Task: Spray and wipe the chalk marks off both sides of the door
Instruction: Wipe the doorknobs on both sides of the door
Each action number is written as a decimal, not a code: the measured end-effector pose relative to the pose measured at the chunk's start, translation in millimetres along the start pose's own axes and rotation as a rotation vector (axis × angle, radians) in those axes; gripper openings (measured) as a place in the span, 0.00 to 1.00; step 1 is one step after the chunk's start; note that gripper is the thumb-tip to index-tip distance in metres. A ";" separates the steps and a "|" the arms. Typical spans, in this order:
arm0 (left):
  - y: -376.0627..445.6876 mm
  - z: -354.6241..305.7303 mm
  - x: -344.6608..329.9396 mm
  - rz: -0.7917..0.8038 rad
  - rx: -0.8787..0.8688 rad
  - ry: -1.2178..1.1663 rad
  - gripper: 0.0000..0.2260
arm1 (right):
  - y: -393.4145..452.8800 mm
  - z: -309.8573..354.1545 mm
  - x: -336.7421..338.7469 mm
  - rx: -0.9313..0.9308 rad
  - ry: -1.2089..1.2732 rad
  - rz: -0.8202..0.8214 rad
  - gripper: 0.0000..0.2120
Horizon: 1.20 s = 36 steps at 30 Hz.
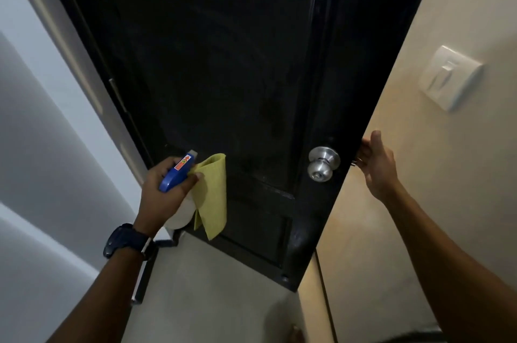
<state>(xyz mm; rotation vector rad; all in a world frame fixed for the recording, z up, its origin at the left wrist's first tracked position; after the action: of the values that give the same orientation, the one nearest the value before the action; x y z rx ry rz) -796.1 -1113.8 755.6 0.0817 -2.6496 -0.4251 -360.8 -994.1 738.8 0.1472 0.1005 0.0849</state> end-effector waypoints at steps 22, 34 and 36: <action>-295.6 -105.9 -55.1 -0.171 0.186 -0.062 0.10 | -237.5 21.9 -160.0 -0.070 -0.013 0.627 0.12; -317.0 -156.1 -37.6 -0.444 0.207 0.043 0.10 | -282.5 16.5 -259.1 -0.334 -0.044 1.395 0.28; -321.5 -158.4 -17.1 -0.552 0.220 0.074 0.10 | -287.0 17.4 -277.4 -0.342 -0.039 1.459 0.25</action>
<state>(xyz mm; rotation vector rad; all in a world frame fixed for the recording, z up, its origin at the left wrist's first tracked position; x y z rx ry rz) -714.5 -1462.1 783.3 0.8916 -2.5595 -0.2886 -611.9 -1304.9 738.8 -0.1478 -0.0798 1.5460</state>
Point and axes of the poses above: each hand's wrist, its own y-axis towards the middle knuckle, its own x-axis out of the back of the hand, z = x × y, the point moved 6 cm from there along y, towards the middle knuckle, and after that the axes turned 12 degrees about z, right-handed, at the moved point
